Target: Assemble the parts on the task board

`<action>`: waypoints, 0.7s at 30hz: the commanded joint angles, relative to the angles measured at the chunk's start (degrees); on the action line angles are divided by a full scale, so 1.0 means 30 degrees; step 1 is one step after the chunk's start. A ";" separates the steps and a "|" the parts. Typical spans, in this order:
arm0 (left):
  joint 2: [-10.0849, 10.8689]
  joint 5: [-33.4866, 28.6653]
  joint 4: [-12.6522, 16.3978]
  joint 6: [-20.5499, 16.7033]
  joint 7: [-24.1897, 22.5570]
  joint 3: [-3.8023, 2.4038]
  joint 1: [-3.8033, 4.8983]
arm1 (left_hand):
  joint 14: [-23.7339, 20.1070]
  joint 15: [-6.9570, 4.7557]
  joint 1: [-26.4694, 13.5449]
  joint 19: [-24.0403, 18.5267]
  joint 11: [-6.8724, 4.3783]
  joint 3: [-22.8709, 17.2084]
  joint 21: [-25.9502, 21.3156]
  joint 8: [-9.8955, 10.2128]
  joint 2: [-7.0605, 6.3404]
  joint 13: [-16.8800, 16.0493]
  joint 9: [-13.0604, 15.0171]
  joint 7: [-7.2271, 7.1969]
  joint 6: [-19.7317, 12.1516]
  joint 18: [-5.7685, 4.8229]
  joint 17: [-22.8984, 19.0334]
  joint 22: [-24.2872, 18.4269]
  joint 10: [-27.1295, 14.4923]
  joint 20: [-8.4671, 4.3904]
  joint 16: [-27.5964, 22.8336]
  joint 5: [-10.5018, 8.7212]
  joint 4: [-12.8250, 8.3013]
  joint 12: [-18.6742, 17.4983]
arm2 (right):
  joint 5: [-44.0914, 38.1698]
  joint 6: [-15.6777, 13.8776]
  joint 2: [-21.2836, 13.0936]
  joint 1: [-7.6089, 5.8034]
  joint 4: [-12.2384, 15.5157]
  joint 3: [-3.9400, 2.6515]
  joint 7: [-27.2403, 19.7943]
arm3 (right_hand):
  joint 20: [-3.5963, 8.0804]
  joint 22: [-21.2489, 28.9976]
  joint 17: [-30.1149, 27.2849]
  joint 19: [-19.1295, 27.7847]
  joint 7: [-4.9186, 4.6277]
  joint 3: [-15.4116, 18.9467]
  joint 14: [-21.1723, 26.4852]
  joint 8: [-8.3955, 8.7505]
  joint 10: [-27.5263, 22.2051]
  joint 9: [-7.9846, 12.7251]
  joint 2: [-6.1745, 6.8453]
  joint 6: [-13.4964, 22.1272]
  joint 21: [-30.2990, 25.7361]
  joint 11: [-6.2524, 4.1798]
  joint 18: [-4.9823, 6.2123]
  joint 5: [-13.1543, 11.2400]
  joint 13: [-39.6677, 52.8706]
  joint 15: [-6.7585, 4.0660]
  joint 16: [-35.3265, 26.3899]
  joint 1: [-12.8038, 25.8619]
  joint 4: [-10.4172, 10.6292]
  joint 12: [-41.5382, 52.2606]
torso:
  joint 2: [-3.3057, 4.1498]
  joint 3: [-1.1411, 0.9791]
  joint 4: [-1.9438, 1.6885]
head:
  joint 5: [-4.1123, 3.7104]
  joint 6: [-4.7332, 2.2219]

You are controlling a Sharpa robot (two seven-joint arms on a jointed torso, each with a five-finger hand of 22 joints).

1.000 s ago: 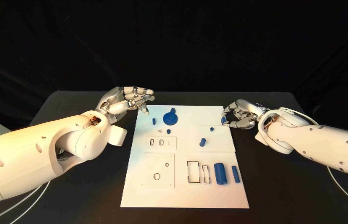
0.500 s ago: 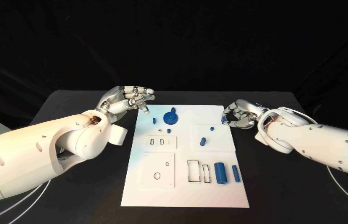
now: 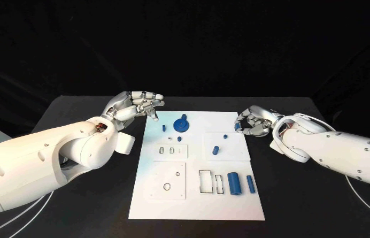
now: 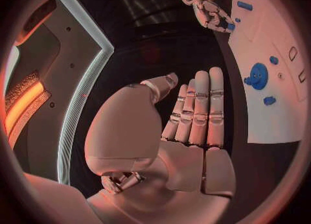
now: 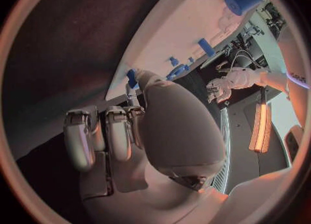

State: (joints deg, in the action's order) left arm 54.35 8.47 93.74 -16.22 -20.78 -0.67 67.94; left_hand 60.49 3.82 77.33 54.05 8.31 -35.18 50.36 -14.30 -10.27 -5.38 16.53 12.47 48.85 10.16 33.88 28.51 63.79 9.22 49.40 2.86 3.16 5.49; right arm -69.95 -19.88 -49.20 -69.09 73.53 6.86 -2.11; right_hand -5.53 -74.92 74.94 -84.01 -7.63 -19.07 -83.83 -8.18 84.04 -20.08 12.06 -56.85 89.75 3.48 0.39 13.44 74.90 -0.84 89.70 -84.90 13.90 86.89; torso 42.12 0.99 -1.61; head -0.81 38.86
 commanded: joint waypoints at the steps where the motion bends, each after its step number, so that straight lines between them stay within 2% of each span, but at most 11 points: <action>1: -0.0004 -0.0071 0.0045 0.0314 -0.0144 -0.0014 0.0015 | -0.0119 0.0023 -0.0210 -0.0133 0.0062 -0.0045 0.0121 -0.0021 0.0023 -0.0026 0.0028 0.0133 -0.0126 0.0113 -0.0017 0.0016 -0.0017 -0.0030 -0.0012 -0.0006 -0.0016 -0.0131 | -0.0244 0.0046 0.0031 0.0049 0.0006 0.0032 0.0378 | 0.0166 -0.5027 0.5019 -0.1998 -0.0051 -0.0071 -0.2058 -0.0132 0.1260 -0.0014 -0.0156 -0.0144 0.0084 -0.0083 -0.0131 -0.0036 0.4265 -0.0141 0.0102 0.0087 0.0025 0.0101 | 0.0006 0.0021 -0.0014 | 0.0001 0.0007; 13: 0.0045 -0.0071 0.0083 0.0302 -0.0141 -0.0014 0.0015 | -0.0119 0.0023 -0.0210 -0.0133 0.0062 -0.0045 0.0121 -0.0021 0.0023 -0.0026 0.0028 0.0133 -0.0126 0.0113 -0.0017 0.0016 -0.0017 -0.0030 -0.0012 -0.0006 -0.0016 -0.0131 | -0.0105 -0.1150 0.0061 0.0051 0.0343 0.0033 0.0714 | 0.0331 -0.5027 0.5019 -0.1998 0.0188 -0.0677 -0.2058 -0.0505 0.1401 -0.0103 -0.0542 -0.0722 0.0084 -0.0298 -0.0131 0.0222 0.4400 -0.0310 0.0102 0.0162 -0.0062 0.0264 | -0.0009 0.0012 0.0007 | -0.0005 0.0020; 21: 0.0081 -0.0071 0.0065 0.0292 -0.0143 -0.0014 0.0015 | -0.0119 0.0023 -0.0210 -0.0133 0.0062 -0.0045 0.0121 -0.0021 0.0023 -0.0026 0.0028 0.0133 -0.0126 0.0113 -0.0017 0.0016 -0.0017 -0.0030 -0.0012 -0.0006 -0.0016 -0.0131 | 0.0283 -0.2032 -0.0169 -0.0020 0.1335 0.0022 0.1296 | 0.0397 -0.5027 0.5019 -0.1998 0.0269 -0.0951 -0.2058 -0.0710 0.1438 -0.0175 -0.0729 -0.0949 0.0084 -0.0383 -0.0131 0.0404 0.4434 -0.0358 0.0102 0.0280 -0.0147 0.0304 | -0.0032 0.0022 0.0014 | -0.0032 -0.0004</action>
State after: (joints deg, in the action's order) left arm 54.62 8.47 93.82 -16.21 -20.77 -0.67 67.94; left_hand 60.49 3.82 77.33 54.05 8.31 -35.18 50.35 -14.30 -10.27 -5.38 16.56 12.47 48.85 10.16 33.89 28.50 63.79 9.22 49.40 2.86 3.16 5.49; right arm -69.57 -23.92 -49.63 -69.05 77.06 6.95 0.58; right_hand -4.71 -74.91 74.93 -84.01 -6.79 -21.53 -84.03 -10.00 84.05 -20.42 10.48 -59.33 89.75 2.67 0.40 14.33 74.94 -1.46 89.69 -84.05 13.51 87.63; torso 42.06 1.05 -1.60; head -0.83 38.91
